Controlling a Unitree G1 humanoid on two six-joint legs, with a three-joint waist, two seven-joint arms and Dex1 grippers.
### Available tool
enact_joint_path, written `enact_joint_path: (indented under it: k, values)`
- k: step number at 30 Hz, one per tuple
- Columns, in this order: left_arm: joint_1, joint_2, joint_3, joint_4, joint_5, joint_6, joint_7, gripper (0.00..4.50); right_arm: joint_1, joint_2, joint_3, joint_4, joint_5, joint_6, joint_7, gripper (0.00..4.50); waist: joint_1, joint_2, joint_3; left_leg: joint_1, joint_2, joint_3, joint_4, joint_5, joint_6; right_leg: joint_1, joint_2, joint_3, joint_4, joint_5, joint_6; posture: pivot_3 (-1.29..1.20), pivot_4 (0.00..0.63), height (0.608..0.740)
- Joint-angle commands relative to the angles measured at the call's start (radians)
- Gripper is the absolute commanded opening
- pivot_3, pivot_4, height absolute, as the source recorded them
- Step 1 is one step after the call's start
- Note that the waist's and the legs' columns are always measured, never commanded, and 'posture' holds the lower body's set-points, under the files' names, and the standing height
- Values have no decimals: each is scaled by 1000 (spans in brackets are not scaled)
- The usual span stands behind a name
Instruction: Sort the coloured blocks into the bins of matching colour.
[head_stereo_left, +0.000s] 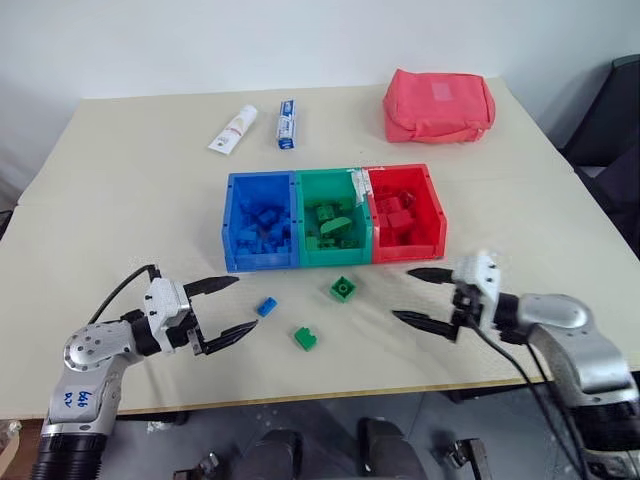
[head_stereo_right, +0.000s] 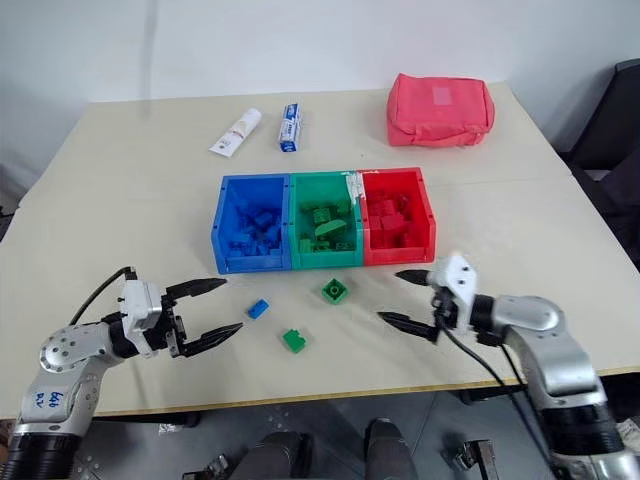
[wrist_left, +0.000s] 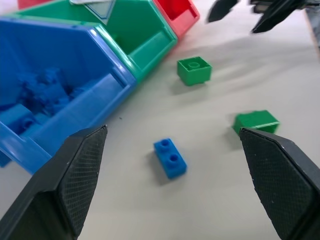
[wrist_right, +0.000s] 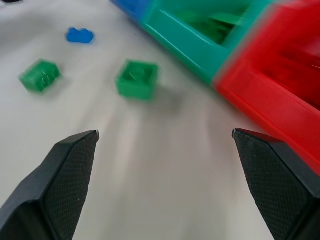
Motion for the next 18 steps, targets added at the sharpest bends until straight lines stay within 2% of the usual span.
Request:
enact_joint_path:
  k: [1,8,9,12,18]
  values:
    - [9,3,10,-79,-30,11,7,4500,-45,43,82,-17,-59,88,-81,4469,3,0,0,0,-1,0,0,0,0,0,0,0,0,0,0,0,150,740]
    - [77,-2,33,-146,-37,25,45,4500,-128,196,187,58,-154,129,-212,4469,-6,0,0,-1,-1,0,-1,0,1,-1,-1,0,0,0,0,0,150,740]
    - [84,-1,33,-158,-39,29,51,4500,-128,206,191,58,-161,129,-220,4300,-5,0,0,0,-1,0,-1,0,0,-1,0,0,0,0,0,0,150,740]
    - [99,-2,30,-187,-45,38,62,4500,-122,218,194,53,-169,120,-227,3562,-1,0,0,0,-1,-1,-1,0,0,-1,0,-1,1,0,0,0,150,740]
    - [112,-10,30,-203,-48,42,82,4500,-124,213,184,31,-155,105,-201,1495,-1,0,0,0,-1,-1,0,0,0,0,0,-1,0,0,0,0,150,740]
